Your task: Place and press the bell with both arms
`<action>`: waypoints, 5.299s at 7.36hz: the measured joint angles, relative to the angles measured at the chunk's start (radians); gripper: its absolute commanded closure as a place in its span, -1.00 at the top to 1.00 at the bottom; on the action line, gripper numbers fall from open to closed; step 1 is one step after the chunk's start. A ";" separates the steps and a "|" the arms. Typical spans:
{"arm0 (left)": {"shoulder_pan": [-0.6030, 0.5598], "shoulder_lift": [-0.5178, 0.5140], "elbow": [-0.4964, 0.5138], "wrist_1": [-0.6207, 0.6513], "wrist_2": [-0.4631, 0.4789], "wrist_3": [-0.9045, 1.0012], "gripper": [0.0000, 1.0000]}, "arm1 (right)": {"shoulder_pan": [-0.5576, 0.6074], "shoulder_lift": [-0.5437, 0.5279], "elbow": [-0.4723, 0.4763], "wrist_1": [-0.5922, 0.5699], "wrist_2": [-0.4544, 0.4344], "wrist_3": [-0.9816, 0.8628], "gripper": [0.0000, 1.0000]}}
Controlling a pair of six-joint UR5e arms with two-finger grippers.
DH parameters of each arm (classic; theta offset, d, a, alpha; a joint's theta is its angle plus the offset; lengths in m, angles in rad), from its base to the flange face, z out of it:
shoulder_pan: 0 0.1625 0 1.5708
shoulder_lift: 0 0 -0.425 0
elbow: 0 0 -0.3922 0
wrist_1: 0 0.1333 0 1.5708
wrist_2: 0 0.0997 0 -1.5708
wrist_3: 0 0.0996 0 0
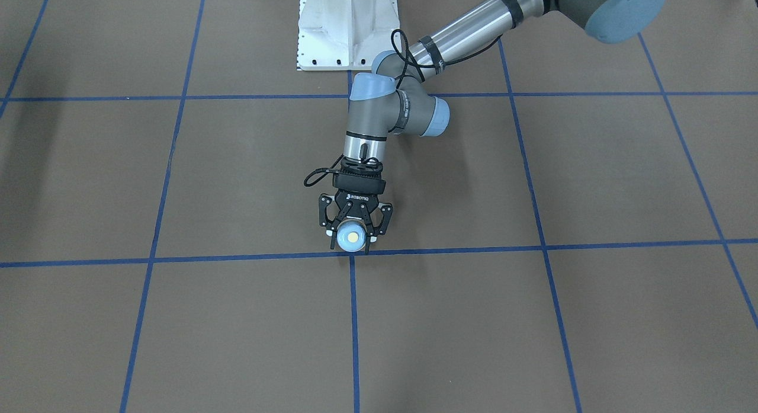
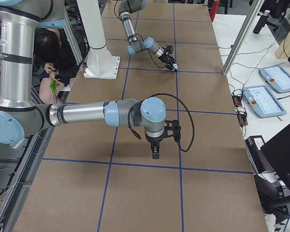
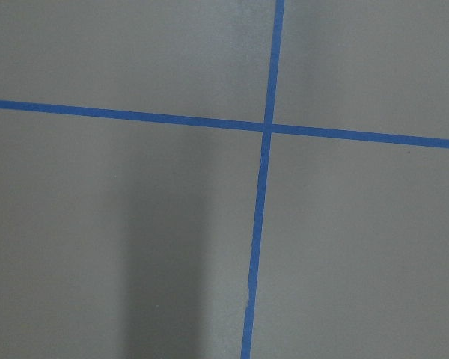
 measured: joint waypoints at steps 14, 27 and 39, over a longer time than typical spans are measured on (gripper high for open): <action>-0.138 -0.014 -0.121 0.071 -0.216 0.143 1.00 | -0.005 0.025 0.022 0.007 -0.009 0.000 1.00; -0.853 0.641 -0.284 0.200 -1.069 0.840 1.00 | -0.624 0.800 -0.199 0.010 -0.196 0.951 0.36; -1.087 0.997 -0.826 0.794 -1.177 1.242 1.00 | -0.907 1.140 -0.626 0.179 -0.363 1.290 -1.00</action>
